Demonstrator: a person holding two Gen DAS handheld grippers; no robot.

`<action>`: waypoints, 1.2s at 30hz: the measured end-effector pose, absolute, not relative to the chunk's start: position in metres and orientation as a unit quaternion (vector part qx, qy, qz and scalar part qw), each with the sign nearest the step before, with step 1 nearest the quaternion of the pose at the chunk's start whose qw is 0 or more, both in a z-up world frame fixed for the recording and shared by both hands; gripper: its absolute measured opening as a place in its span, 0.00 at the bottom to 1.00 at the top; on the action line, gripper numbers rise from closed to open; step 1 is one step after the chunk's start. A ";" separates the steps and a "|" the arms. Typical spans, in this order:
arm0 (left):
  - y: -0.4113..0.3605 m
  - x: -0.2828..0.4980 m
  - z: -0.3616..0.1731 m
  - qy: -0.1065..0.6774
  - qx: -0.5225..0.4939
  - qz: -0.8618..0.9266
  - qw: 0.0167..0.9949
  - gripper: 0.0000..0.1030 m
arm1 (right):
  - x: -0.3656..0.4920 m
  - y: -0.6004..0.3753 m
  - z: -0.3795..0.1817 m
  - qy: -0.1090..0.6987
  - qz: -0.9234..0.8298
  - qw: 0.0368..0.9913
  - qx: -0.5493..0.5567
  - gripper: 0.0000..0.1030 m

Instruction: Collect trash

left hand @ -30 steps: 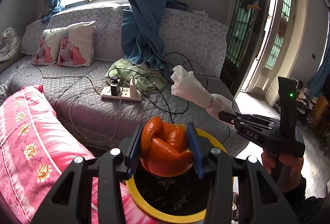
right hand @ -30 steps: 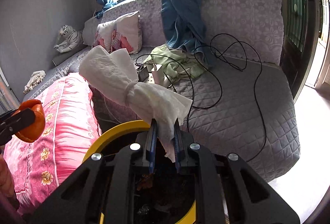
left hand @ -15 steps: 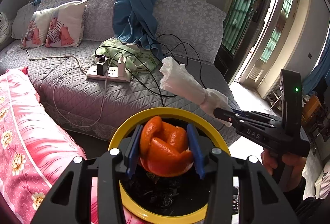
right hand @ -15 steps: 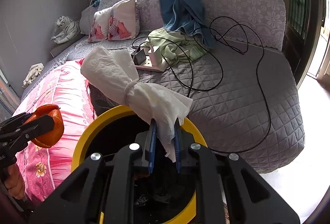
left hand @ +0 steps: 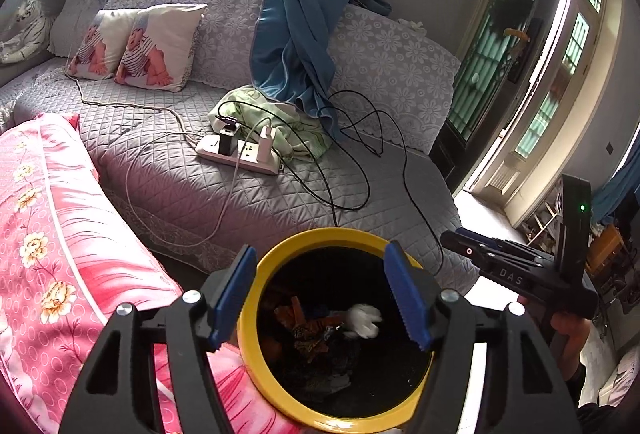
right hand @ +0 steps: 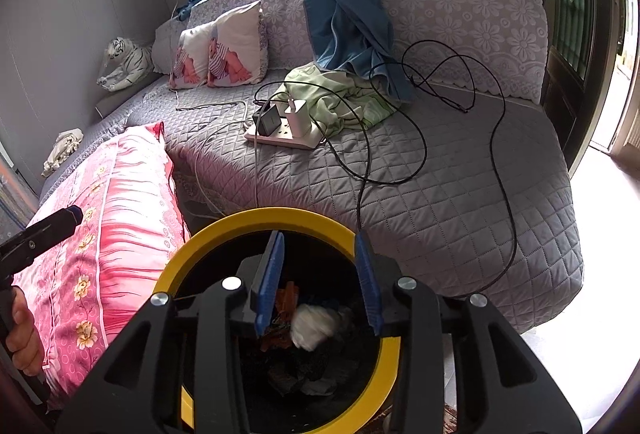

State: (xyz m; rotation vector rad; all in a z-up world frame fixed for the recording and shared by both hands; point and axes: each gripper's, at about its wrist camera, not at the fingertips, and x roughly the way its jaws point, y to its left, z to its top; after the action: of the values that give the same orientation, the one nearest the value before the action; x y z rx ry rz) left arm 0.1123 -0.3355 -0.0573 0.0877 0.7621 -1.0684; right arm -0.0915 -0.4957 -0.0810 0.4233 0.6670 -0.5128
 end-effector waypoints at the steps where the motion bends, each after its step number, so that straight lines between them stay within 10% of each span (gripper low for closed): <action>1: -0.329 0.114 -0.054 0.350 0.035 -0.493 0.796 0.61 | -0.091 -0.495 -0.078 0.318 -0.248 0.892 0.202 0.33; 16: -0.122 0.152 -0.014 0.285 -0.027 -0.296 0.911 0.61 | 0.003 -0.416 -0.050 0.314 -0.162 0.924 0.148 0.38; 28: 0.045 0.089 -0.009 0.180 -0.082 -0.076 0.977 0.92 | 0.075 -0.269 -0.035 0.243 -0.039 0.962 0.121 0.87; 36: 0.058 0.032 -0.003 0.124 -0.087 -0.017 0.988 0.92 | 0.031 -0.205 -0.010 0.086 -0.083 0.989 0.091 0.92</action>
State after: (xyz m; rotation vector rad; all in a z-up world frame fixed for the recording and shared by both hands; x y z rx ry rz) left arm 0.0316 0.0578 -0.0025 -0.1745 0.2486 -0.0333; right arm 0.0313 -0.2050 -0.0102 0.1826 0.1721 -0.1671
